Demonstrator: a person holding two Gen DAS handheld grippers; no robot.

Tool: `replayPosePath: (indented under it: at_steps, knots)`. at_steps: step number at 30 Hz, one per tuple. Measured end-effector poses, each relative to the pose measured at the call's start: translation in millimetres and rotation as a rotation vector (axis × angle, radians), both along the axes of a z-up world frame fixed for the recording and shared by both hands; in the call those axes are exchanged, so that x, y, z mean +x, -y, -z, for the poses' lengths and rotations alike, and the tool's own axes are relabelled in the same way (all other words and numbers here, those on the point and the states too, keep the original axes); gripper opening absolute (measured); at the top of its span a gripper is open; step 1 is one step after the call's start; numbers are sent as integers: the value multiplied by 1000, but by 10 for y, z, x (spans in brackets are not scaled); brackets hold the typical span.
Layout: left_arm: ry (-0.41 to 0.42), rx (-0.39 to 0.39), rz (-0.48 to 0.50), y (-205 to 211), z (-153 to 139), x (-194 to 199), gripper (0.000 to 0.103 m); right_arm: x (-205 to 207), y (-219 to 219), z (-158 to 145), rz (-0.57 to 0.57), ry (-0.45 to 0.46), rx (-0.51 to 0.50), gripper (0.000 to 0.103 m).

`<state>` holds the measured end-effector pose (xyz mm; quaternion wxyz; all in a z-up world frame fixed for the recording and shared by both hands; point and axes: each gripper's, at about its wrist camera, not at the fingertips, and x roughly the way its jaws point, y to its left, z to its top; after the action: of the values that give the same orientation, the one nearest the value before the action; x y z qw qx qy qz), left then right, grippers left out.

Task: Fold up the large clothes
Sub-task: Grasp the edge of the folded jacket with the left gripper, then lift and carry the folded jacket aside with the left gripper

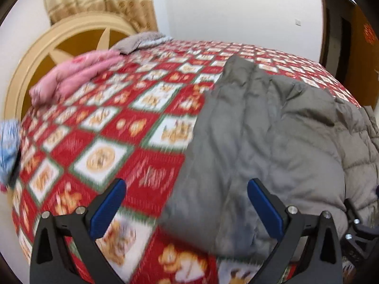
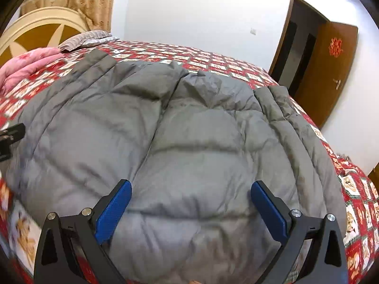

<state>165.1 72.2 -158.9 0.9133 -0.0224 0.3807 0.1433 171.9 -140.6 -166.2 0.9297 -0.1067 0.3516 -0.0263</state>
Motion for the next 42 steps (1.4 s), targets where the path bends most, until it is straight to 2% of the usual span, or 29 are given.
replayPosePath:
  at_steps: [3, 6, 9, 10, 11, 12, 13, 15, 17, 20, 22, 23, 28, 33, 37, 40, 42]
  knots:
    - [-47, -41, -17, 18, 162, 80, 103, 81, -37, 108, 1, 4, -31, 100]
    - [-27, -64, -18, 21, 182, 101, 103, 55, -56, 124, 3, 0, -34, 100]
    - [-16, -151, 10, 18, 181, 171, 103, 42, -15, 129, 3, 0, -24, 100]
    - [-6, -172, 22, 29, 188, 210, 100, 34, -8, 130, 4, 3, -26, 101]
    - [-8, -186, 35, 50, 191, 217, 89, 27, -14, 129, 5, 6, -28, 101]
    - [-12, -218, 58, 60, 207, 225, 73, 16, -21, 122, 5, 9, -27, 101]
    - [-5, -261, 90, 72, 217, 227, 63, 2, -19, 109, 4, 12, -24, 101]
    - [7, -273, 143, 132, 195, 203, 25, -72, -12, 106, -1, 14, -4, 101]
    - [27, -236, 184, 191, 131, 166, 13, -132, 43, 18, -21, 6, 35, 101]
    - [57, -246, 197, 93, 33, 109, 11, -340, 205, -270, 2, 96, 79, 101]
    - [71, -223, 200, 19, -21, 63, 10, -458, 321, -438, 46, 169, 48, 100]
    - [76, -209, 198, -6, -38, 34, 10, -471, 364, -460, 71, 174, 16, 100]
    - [116, -144, 159, -275, -204, -213, 9, -454, 488, -291, 94, 82, 39, 101]
    - [181, -36, 147, -509, -462, -386, 8, -483, 160, -26, -13, -1, 84, 100]
    - [246, 49, 203, -310, -749, -453, 7, -501, 51, 9, -31, 1, 85, 101]
    - [333, 132, 286, 53, -1002, -517, 7, -581, 222, -127, -28, 30, 127, 101]
    - [377, 159, 346, 281, -1142, -551, 7, -670, 388, -273, -7, 78, 150, 101]
